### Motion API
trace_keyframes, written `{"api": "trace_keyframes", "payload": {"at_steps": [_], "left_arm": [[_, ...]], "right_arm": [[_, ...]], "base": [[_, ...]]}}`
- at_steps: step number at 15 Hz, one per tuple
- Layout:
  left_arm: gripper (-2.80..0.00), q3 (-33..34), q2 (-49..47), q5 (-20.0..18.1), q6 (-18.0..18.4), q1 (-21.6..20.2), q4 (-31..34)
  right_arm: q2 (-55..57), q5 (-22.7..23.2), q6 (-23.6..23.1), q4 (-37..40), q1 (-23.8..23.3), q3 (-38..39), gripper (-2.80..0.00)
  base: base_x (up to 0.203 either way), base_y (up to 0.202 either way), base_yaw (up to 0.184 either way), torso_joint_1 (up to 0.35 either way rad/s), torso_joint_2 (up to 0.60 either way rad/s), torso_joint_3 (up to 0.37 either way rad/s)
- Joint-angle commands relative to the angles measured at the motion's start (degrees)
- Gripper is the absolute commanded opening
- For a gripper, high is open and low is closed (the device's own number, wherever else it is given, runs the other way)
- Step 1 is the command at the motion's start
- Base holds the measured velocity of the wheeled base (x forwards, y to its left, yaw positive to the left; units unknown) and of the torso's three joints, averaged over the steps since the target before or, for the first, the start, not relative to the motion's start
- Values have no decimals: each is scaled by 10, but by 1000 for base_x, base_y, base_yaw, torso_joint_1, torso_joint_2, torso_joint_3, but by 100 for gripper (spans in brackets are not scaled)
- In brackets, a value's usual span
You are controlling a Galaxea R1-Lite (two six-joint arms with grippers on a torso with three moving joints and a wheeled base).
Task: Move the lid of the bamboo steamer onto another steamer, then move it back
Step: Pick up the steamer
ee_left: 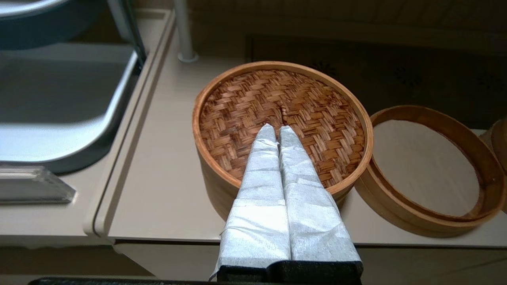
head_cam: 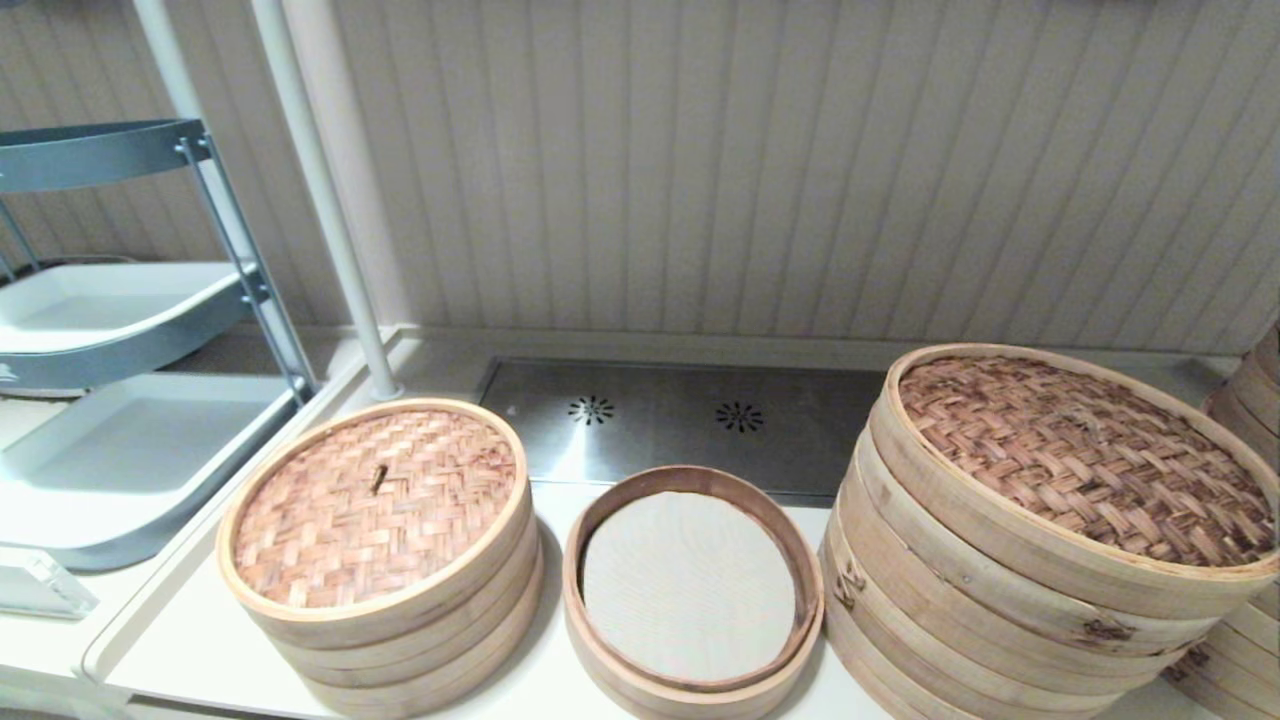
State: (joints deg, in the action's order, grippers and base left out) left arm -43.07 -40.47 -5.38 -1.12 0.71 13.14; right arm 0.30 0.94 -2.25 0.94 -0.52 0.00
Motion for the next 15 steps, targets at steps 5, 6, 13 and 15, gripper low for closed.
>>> {"api": "trace_keyframes", "payload": {"at_steps": [5, 6, 13, 15], "left_arm": [[-280, -215, -345, -59, -9, 12, 154], [-280, -241, -378, -63, -9, 20, 188], [0, -336, -527, -60, -15, 60, 289], [0, -349, -547, -57, -18, 61, 287]], "right_arm": [[0, 0, 0, 0, 0, 1, -280], [0, 0, 0, 0, 0, 1, -280], [0, 0, 0, 0, 0, 1, -280], [0, 0, 0, 0, 0, 1, -280]], "base": [[0, 0, 0, 0, 0, 0], [0, 0, 0, 0, 0, 0], [0, 0, 0, 0, 0, 0], [0, 0, 0, 0, 0, 0]]}}
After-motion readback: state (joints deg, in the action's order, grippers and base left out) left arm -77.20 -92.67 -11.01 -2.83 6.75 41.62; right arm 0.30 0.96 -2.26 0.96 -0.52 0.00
